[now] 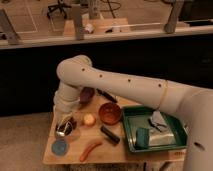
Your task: Stack cups on top of each other
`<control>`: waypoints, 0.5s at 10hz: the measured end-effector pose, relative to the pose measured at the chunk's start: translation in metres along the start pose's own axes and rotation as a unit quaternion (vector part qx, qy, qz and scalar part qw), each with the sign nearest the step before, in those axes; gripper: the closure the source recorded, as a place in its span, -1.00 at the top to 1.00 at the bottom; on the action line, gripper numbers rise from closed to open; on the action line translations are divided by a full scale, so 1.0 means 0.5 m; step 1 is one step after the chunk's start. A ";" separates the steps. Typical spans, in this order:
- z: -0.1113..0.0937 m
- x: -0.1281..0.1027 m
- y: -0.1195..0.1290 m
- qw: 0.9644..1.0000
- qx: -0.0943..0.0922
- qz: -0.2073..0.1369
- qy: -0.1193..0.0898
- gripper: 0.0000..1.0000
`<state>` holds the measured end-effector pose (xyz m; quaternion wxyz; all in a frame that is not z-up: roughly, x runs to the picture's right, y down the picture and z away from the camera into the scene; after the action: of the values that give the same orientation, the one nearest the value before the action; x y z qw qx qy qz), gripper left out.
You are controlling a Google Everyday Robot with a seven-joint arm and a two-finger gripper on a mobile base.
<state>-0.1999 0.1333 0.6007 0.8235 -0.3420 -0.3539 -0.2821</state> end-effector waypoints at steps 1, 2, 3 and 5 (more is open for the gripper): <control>0.015 -0.008 -0.009 1.000 -0.007 -0.007 -0.002 -0.82; 0.024 -0.015 -0.015 1.000 -0.011 -0.013 -0.002 -0.82; 0.040 -0.028 -0.025 1.000 -0.019 -0.024 -0.001 -0.82; 0.066 -0.043 -0.030 0.999 -0.027 -0.035 0.003 -0.82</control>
<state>-0.2363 0.1540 0.6063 0.8046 -0.3509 -0.3557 -0.3209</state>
